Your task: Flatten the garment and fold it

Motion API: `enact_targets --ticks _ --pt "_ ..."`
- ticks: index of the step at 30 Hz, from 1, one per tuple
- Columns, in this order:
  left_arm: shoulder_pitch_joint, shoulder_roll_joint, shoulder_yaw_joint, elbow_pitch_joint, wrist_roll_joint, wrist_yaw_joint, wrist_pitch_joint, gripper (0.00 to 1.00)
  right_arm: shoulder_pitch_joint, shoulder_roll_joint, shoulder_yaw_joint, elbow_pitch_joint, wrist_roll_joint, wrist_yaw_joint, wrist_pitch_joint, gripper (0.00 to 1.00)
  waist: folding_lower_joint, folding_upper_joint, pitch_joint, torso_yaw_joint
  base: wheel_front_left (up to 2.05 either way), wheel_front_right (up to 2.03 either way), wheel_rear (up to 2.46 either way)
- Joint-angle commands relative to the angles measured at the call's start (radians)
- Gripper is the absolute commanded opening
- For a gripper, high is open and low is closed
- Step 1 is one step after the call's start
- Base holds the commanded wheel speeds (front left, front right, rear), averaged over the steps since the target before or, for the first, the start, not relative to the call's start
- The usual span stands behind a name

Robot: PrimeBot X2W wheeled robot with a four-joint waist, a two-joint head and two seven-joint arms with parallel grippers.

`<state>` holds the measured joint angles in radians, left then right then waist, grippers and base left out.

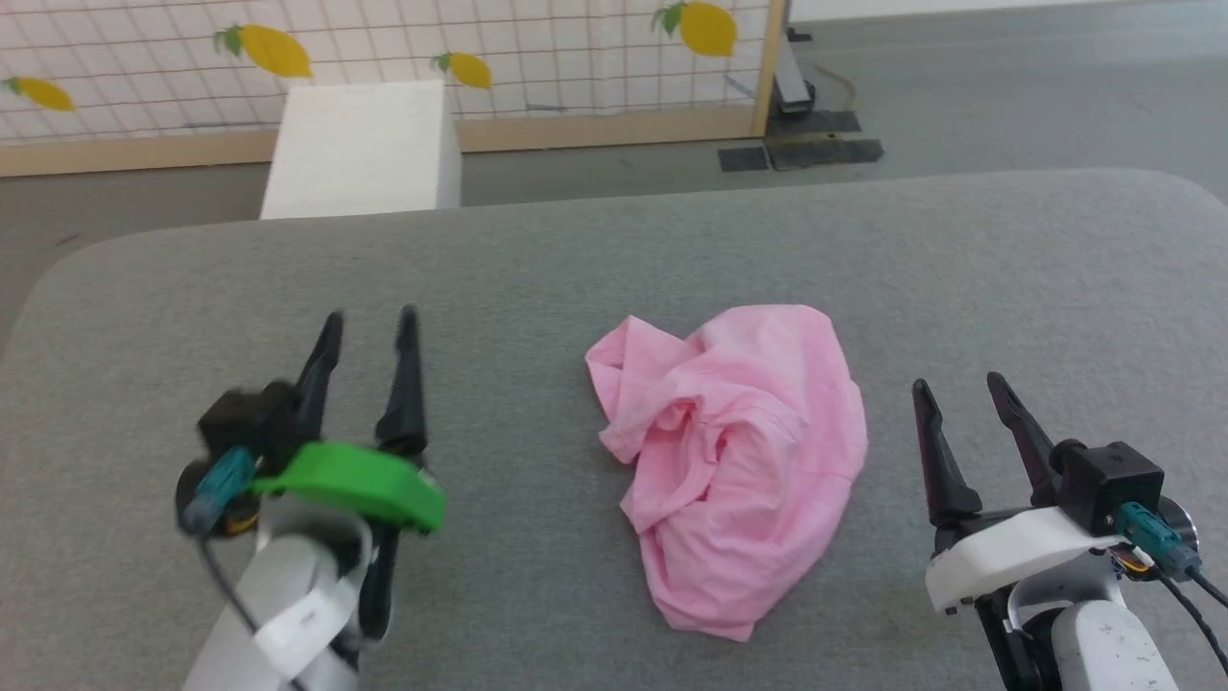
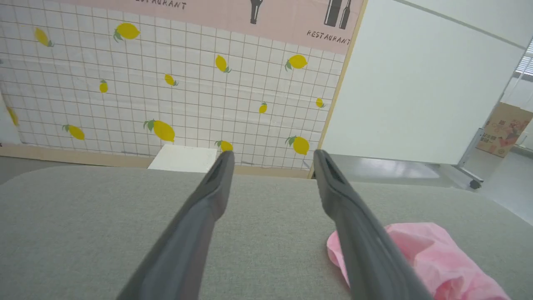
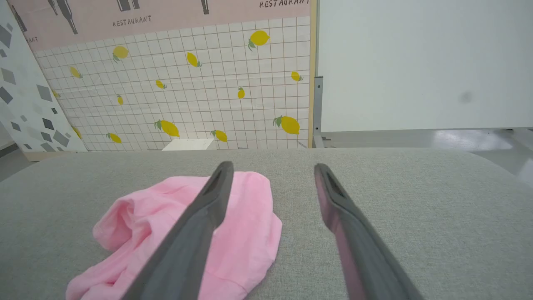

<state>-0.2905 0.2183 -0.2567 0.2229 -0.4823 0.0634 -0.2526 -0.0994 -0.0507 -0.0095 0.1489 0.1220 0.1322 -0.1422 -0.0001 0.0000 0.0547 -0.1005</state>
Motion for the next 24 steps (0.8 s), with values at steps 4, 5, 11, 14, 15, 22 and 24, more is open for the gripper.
enact_targets --ticks 4,5,11,14,15,22,24 --pt "0.109 -0.009 0.075 -0.075 0.033 0.005 -0.009 1.0 0.019 0.001 0.008 -0.02 -0.014 -0.002 0.014 1.0 0.0001 0.0 -0.015 0.039 0.0 0.0 0.0" --pt "0.127 -0.014 0.09 -0.085 0.04 0.002 -0.009 1.0 0.019 0.001 0.01 -0.022 -0.016 -0.002 0.018 1.0 0.0001 0.0 -0.014 0.044 0.0 0.0 0.0" --pt "0.205 -0.072 0.177 -0.138 0.095 -0.03 -0.009 1.0 -0.01 0.001 0.07 -0.039 -0.055 -0.002 0.076 1.0 0.0001 0.0 -0.006 0.074 0.0 0.0 0.0" --pt "0.221 -0.101 0.212 -0.149 0.119 -0.054 -0.009 1.0 -0.06 0.001 0.152 -0.012 -0.085 -0.002 0.184 1.0 0.0001 0.0 0.007 0.09 0.0 0.0 0.0" --pt "0.223 -0.111 0.222 -0.15 0.118 -0.06 -0.009 1.0 -0.079 0.001 0.175 -0.001 -0.091 -0.002 0.222 1.0 0.0001 0.0 0.012 0.094 0.0 0.0 0.0" --pt "0.213 -0.151 0.271 -0.151 0.146 -0.102 -0.009 1.0 -0.249 -0.001 0.285 0.142 -0.165 -0.002 0.533 1.0 0.0001 0.0 0.038 0.136 0.0 0.0 0.0" --pt "0.208 -0.156 0.274 -0.147 0.153 -0.111 -0.009 1.0 -0.291 -0.006 0.302 0.187 -0.206 -0.002 0.62 1.0 0.0001 0.0 0.044 0.147 0.0 0.0 0.0"
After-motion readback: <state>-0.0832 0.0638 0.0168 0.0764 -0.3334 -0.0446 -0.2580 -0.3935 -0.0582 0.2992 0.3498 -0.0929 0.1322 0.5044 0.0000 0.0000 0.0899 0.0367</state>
